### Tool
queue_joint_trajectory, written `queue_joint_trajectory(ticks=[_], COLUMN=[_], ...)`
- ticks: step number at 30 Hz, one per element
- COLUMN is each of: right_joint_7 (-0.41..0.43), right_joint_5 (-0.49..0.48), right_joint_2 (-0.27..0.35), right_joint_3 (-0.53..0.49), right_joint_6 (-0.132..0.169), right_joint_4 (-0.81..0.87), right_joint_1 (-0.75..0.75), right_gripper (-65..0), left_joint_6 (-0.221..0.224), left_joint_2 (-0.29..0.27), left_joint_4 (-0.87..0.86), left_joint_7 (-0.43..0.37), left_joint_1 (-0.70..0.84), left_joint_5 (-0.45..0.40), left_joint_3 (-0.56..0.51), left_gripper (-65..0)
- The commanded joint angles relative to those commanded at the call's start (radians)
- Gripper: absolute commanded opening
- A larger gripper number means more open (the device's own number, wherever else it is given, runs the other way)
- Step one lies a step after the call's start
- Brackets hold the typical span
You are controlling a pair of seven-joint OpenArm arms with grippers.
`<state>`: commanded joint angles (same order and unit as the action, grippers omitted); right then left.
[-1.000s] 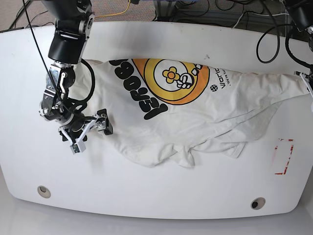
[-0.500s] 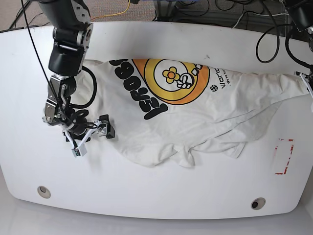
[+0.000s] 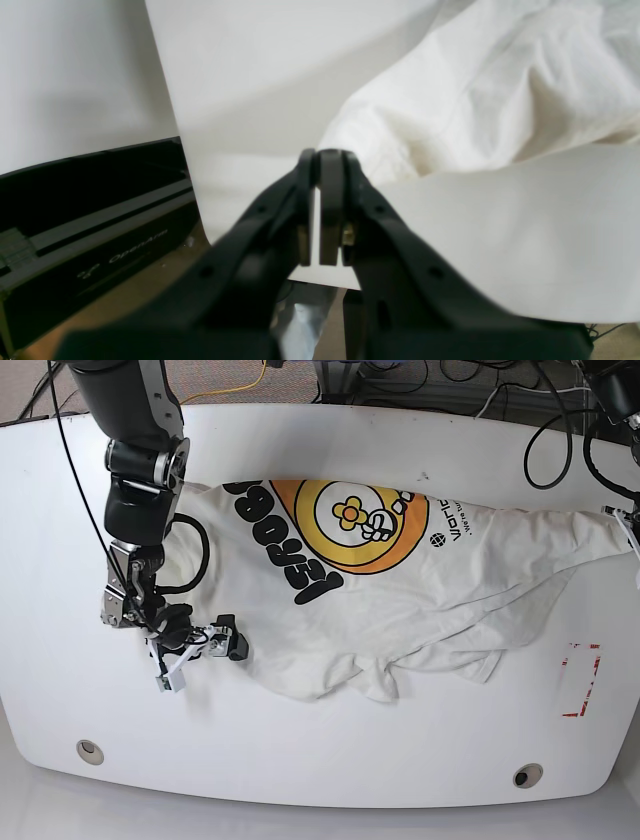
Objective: Layout the t-shirt on the table in an organized manner, then fold the t-shirt properly
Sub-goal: 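Move the right gripper down along the shirt's side edge and grasp it, then pull the grasped edge with the right gripper away from the left gripper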
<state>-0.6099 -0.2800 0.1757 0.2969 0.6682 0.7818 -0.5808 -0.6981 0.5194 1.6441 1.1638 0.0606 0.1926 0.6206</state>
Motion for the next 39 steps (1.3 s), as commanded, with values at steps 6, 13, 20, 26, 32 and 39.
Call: queue_joint_trajectory(ticks=[6, 13, 20, 26, 32, 39], right_joint_7=[0.0, 0.003, 0.02, -0.031, -0.235, -0.419], right_joint_5=[-0.005, -0.006, -0.006, -0.006, -0.008, -0.009], right_joint_2=[-0.028, -0.054, -0.054, -0.048, -0.046, -0.057], right_joint_3=[-0.114, -0.141, -0.143, -0.146, -0.141, -0.14], right_joint_6=[0.0, 0.0, 0.0, 0.0, -0.003, 0.018], right_joint_4=[0.0, 0.0, 0.003, 0.095, 0.493, 0.893], right_joint_1=[0.002, 0.005, 0.005, 0.014, 0.138, 0.31], right_gripper=[-1.6, -10.0, -49.9, -63.3, -65.0, -65.0], left_joint_6=[0.0, 0.0, 0.0, 0.0, 0.0, 0.0], left_joint_2=[0.0, 0.0, 0.0, -0.002, -0.028, -0.077], left_joint_4=[0.0, 0.0, 0.0, 0.0, -0.002, 0.052], left_joint_7=[0.0, 0.0, 0.0, 0.0, 0.0, 0.0], left_joint_1=[0.0, 0.0, 0.0, -0.021, -0.068, -0.146], left_joint_5=[0.0, 0.002, 0.002, -0.003, -0.037, -0.069], left_joint_3=[0.0, 0.0, 0.0, 0.0, 0.0, 0.0], left_gripper=[-64.3, -64.3, -64.3, -64.4, -64.4, -64.4])
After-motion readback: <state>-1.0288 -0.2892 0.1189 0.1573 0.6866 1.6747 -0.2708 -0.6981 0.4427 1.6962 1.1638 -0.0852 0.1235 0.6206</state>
